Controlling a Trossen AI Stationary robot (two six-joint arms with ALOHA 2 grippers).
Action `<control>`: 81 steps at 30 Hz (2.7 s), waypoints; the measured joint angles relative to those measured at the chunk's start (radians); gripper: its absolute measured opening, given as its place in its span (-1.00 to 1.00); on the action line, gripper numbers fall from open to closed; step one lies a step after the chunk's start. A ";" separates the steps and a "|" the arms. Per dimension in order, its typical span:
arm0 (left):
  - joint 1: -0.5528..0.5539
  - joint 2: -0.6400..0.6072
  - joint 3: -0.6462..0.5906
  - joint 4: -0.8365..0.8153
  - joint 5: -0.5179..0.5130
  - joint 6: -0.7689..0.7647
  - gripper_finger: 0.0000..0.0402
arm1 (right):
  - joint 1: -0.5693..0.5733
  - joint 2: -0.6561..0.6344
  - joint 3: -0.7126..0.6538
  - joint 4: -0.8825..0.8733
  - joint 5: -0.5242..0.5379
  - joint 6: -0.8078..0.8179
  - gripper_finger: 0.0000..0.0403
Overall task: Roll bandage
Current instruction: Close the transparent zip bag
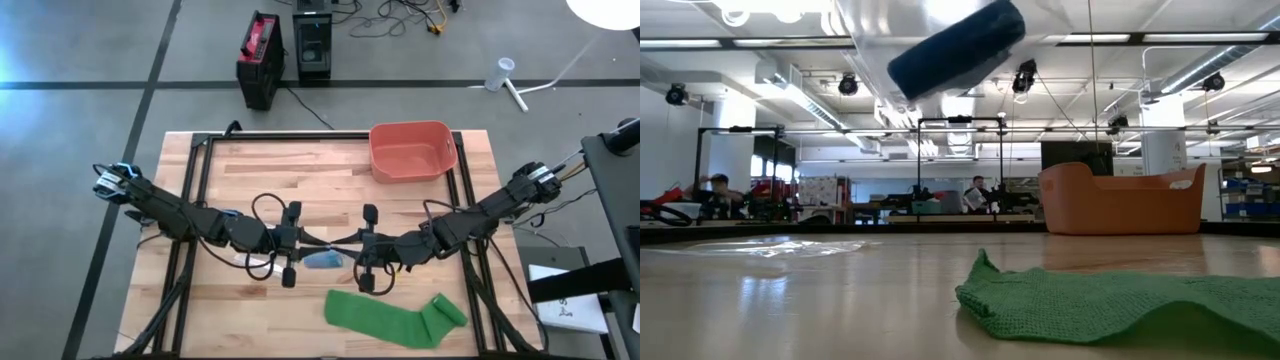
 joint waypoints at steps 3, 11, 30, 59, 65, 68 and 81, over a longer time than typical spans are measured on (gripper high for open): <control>0.000 0.000 0.000 0.000 -0.002 0.000 -0.93 | 0.000 0.000 0.000 0.000 -0.002 0.000 -0.75; 0.000 0.000 0.000 0.001 -0.004 0.000 -0.93 | -0.001 0.000 0.000 -0.001 -0.003 0.000 -0.85; 0.001 -0.021 -0.001 -0.003 -0.006 0.023 -0.93 | -0.002 -0.019 0.002 -0.010 -0.006 -0.001 -1.00; -0.012 -0.274 -0.002 -0.685 0.032 -0.179 -0.93 | 0.049 -0.215 0.002 -0.404 -0.004 0.151 -1.00; -0.011 -0.283 -0.006 -0.723 0.021 -0.223 -0.93 | 0.047 -0.208 0.002 -0.403 -0.003 0.170 -1.00; -0.011 -0.257 -0.007 -0.690 0.022 -0.218 -0.93 | 0.047 -0.175 0.002 -0.370 -0.003 0.149 -1.00; -0.017 -0.064 -0.007 -0.574 0.031 -0.195 -0.93 | 0.008 0.072 0.018 -0.095 -0.075 0.016 -0.73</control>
